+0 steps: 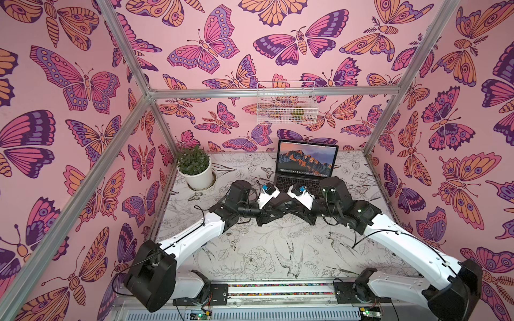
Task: Insert the wireless mouse receiver into the laptop
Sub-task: Remove the lid from the mouse.
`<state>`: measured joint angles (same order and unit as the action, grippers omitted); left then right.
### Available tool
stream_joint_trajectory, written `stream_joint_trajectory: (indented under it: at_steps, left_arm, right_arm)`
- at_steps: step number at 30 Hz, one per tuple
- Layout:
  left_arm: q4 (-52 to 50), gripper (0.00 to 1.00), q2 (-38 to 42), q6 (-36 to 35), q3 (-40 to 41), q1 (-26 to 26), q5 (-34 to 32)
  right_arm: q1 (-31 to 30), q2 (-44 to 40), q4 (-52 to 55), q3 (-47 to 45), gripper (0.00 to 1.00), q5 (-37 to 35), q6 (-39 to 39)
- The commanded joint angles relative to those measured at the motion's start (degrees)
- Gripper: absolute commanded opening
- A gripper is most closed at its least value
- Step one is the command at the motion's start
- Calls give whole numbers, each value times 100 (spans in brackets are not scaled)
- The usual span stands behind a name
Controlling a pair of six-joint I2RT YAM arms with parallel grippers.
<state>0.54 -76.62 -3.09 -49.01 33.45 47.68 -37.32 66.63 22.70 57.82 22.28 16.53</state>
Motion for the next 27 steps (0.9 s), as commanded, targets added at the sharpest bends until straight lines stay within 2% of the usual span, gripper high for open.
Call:
stream_joint_trajectory:
  at_steps: [1, 6, 9, 27]
  left_arm:
    - [-49, 0, 61, 183, -10, 111, 239]
    - [-54, 0, 24, 217, -29, 83, -28]
    - [-54, 0, 1, 224, -54, 68, -146]
    - [15, 0, -235, 487, -114, -105, -461]
  right_arm:
    - [259, -85, -225, 225, 19, -105, -212]
    - [435, -211, -7, 217, 7, 388, -295]
    - [493, -258, 74, 197, 5, 504, -327]
    - [507, -370, 25, 70, 17, 81, -482]
